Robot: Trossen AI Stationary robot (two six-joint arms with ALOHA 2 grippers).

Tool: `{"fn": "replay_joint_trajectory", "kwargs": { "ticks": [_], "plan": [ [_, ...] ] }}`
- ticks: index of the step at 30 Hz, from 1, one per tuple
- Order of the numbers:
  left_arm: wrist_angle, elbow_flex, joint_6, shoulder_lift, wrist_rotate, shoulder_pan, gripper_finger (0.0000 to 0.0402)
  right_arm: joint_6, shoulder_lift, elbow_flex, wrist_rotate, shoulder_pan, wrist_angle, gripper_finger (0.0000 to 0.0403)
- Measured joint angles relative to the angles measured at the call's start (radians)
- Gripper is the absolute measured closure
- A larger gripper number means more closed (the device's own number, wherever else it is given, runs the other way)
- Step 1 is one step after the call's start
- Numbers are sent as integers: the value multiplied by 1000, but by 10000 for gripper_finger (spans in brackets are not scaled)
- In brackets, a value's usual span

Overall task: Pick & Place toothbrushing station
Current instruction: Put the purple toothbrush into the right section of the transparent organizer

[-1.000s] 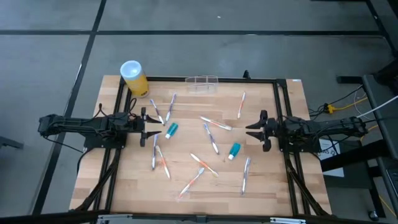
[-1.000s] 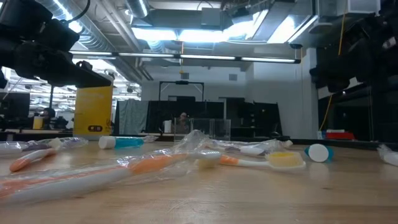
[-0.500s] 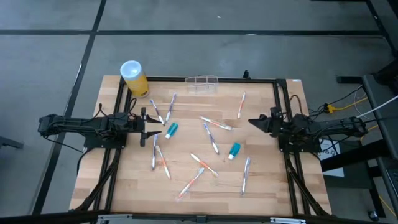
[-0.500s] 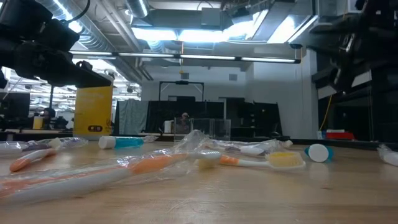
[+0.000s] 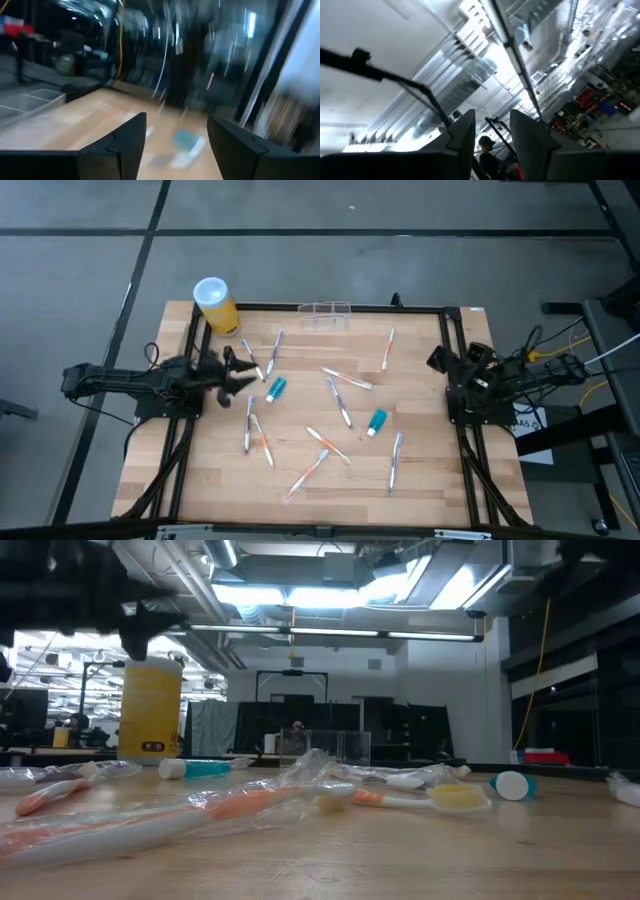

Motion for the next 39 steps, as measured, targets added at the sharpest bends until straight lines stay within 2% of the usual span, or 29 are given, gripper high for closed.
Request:
{"fn": "replay_joint_trajectory", "kwargs": {
  "ticks": [3, 5, 9, 12, 15, 17, 23, 26, 29, 31, 34, 39],
  "plan": [
    [152, 0, -381, -2, -87, 0, 197, -109, 104, 109, -44, 47, 5, 278],
    [204, 0, -527, -2, -131, 0, 197, -201, 183, 206, -89, 71, 8, 278],
    [228, 0, -657, 0, -130, 0, 197, -378, 332, 422, -188, 99, 4, 278],
    [324, 1, -677, 0, -28, 0, 197, -397, 415, 579, -263, 105, -93, 278],
    [393, 30, -704, 1, 113, 0, 197, -298, 449, 766, -286, 105, -435, 278],
    [387, 75, -711, 1, 155, -1, 197, -199, 477, 912, -247, 105, -714, 278],
    [332, 268, -488, 67, 37, 3, 197, 99, 653, 1355, -213, 105, -1506, 278],
    [78, 397, -422, 115, 9, 17, 197, 314, 742, 1509, -215, 105, -1916, 278],
    [-255, 537, -412, 177, -54, 20, 197, 482, 811, 1537, -238, 107, -2268, 278],
    [-442, 619, -400, 235, -102, 21, 197, 563, 837, 1489, -259, 132, -2366, 278],
    [-640, 723, -414, 321, -155, 20, 197, 639, 843, 1363, -289, 175, -2341, 278],
    [-911, 846, -458, 440, -265, 21, 197, 850, 846, 1065, -304, 225, -2095, 278]
  ]
}}
